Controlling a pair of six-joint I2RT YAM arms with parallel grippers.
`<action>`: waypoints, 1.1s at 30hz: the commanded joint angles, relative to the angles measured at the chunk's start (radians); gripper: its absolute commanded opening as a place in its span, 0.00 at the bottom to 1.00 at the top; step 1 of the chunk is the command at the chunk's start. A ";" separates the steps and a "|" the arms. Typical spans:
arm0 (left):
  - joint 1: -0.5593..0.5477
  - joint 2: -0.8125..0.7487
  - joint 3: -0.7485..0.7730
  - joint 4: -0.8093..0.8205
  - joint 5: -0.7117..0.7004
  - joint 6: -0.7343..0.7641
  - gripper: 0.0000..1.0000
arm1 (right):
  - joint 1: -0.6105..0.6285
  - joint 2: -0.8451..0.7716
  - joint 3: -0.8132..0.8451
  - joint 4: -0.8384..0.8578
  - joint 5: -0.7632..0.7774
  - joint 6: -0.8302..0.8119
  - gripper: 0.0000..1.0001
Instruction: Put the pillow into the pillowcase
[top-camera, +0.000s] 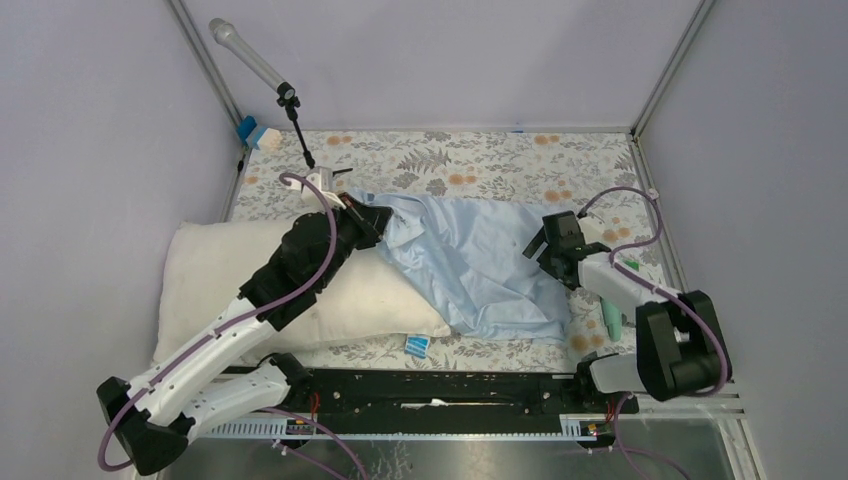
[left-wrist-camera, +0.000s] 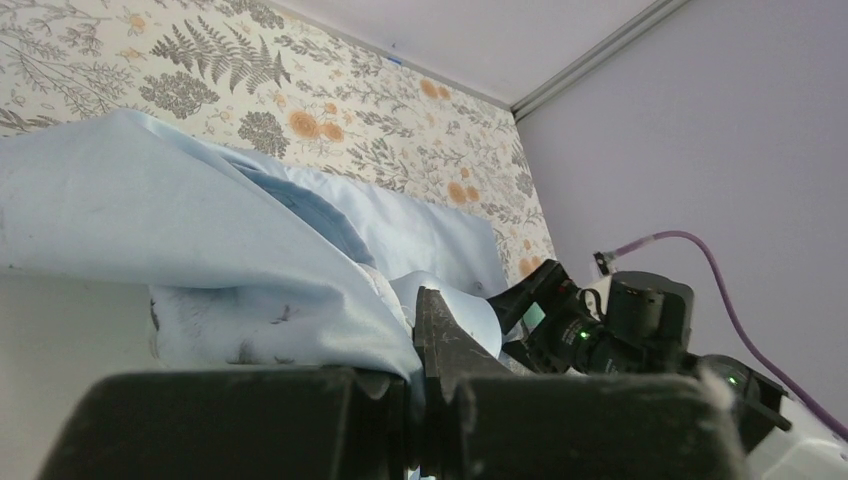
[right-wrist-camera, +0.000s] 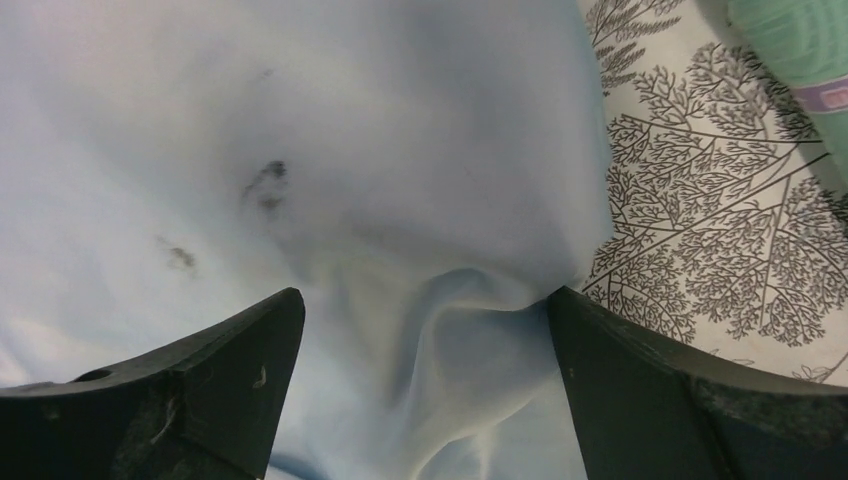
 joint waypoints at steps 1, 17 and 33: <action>0.006 0.038 0.046 0.078 0.067 0.033 0.00 | -0.005 0.096 0.068 0.037 -0.009 -0.014 0.93; -0.009 0.348 0.212 0.131 0.518 -0.001 0.00 | -0.143 0.385 0.970 -0.480 0.250 -0.361 0.00; -0.271 0.726 0.272 0.348 0.583 -0.197 0.00 | -0.348 0.795 1.817 -0.876 0.412 -0.484 0.03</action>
